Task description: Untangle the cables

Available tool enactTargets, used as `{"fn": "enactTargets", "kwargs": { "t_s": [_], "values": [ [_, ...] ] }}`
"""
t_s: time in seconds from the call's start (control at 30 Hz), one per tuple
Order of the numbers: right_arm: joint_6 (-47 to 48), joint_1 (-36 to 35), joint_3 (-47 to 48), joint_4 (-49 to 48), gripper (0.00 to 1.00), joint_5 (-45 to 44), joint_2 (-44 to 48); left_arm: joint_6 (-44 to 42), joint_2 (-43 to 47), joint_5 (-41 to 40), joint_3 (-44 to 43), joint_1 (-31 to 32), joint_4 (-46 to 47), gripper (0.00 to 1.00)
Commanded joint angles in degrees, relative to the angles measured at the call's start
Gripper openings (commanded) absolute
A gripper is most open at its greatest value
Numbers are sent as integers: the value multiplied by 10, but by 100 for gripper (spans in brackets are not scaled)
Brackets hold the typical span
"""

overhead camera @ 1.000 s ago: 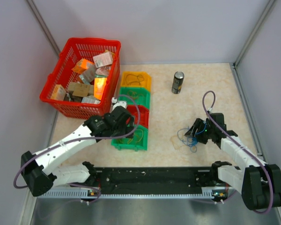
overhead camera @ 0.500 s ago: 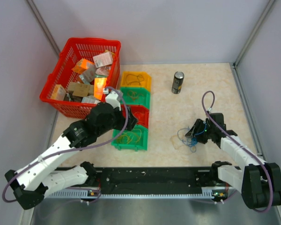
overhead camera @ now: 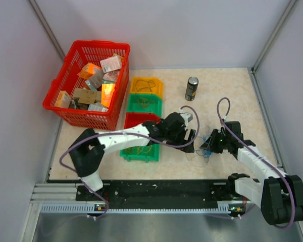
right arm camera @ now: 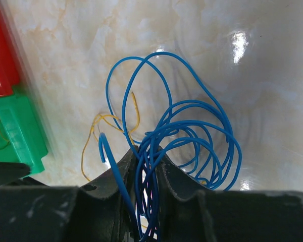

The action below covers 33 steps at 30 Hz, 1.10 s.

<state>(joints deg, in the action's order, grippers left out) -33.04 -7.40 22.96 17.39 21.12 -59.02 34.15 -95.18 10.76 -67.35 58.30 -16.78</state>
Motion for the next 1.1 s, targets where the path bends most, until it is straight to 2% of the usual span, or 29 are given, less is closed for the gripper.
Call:
{"fn": "enactTargets", "kwargs": {
  "t_s": [0.0,0.2,0.33,0.43,0.57,0.73,0.8,0.83,0.9,1.07],
  "values": [
    [2,-6,10,-10,18,1,12,-6,-86,30,-72,21,-13,84],
    [3,-6,13,-2,21,-4,20,12,-154,47,-92,23,14,77],
    [6,-5,13,1,23,-4,22,11,-149,34,-84,32,19,82],
    [6,-5,14,-1,23,-11,18,7,-162,18,-81,35,19,81],
    [6,-6,19,-1,24,-5,10,2,-172,-33,-90,34,11,68],
    [12,-6,18,5,25,-13,14,-32,-181,-151,-151,31,-78,40],
    [12,-5,17,7,27,-17,15,-56,-163,-197,-162,31,-102,25],
    [11,-6,16,8,27,-20,14,-65,-148,-213,-163,32,-108,20],
    [5,-5,16,11,28,-37,12,-85,-104,-248,-157,31,-107,15],
    [-9,-6,19,29,30,-105,0,-129,47,-340,-116,31,-67,0]
  ]
}}
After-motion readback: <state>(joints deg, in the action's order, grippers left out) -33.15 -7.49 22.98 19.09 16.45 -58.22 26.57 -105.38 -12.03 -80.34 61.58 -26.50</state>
